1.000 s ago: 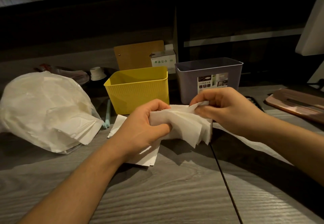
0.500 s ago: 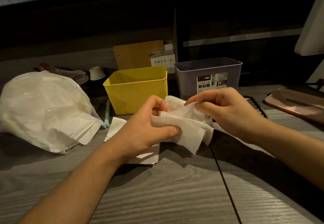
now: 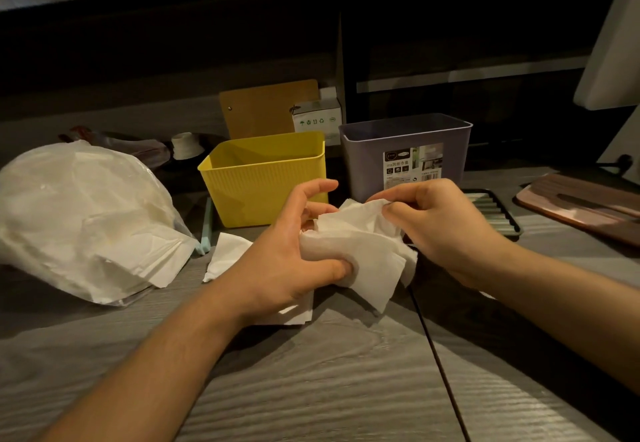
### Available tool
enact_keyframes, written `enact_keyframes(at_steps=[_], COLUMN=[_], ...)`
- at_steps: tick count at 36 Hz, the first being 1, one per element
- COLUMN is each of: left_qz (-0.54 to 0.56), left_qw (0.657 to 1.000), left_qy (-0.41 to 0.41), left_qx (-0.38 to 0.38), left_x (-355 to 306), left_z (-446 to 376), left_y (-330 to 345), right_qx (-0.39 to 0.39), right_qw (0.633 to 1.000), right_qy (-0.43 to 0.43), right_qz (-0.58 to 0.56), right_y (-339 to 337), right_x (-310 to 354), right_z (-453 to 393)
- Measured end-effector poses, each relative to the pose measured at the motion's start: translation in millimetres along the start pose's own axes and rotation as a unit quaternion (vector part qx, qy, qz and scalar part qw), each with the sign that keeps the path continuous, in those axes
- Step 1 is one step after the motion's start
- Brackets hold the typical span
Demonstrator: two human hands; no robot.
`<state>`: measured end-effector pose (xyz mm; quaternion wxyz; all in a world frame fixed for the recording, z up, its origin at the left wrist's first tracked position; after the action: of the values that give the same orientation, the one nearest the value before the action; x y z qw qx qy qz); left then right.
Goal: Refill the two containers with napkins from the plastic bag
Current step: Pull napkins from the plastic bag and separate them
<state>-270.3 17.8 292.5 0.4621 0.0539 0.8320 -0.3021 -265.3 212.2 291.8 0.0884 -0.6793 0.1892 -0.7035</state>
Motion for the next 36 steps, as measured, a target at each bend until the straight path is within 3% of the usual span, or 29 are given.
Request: enact_keyframes(at_steps=[7,10,18,28,36], left_qz=[-0.011,0.005,-0.031,-0.044,-0.055], left_qw=[0.999,0.998,0.999,0.997,0.996], left_qy=[-0.006,-0.017,0.004,0.025,0.027], left_qx=[-0.042,-0.057,-0.011,-0.051,-0.061], left_x=[0.8,0.8,-6.9,-7.9,-5.6], left_z=[1.0,0.8,0.9,1.5,1.4], left_y=[-1.0,-3.1,1.1,1.0,0.4], right_qx=[0.051,0.052,0.066,0.134,0.096], right_qw=[0.996,0.997,0.987,0.966,0.947], right_qy=[-0.051,-0.058,-0.146,-0.186,-0.240], right_qz=[0.058,0.005,-0.002,0.121,0.189], right_y=[1.0,0.0,-6.2,-1.9,-2.0], right_x=[6.6,9.6,13.2,16.1,15.7], right_z=[10.3,11.6,9.3,16.1,11.1])
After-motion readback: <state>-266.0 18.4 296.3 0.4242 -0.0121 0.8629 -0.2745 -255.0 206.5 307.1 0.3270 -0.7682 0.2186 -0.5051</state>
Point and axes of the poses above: each hand's wrist, its own z-axis away from the middle knuckle, its own y-axis out of the palm, x = y × z, the point moved 3 cm from there along -z, towards the middle knuckle, and after that the axes turned 14 degrees about y, right-handed, at the moved point
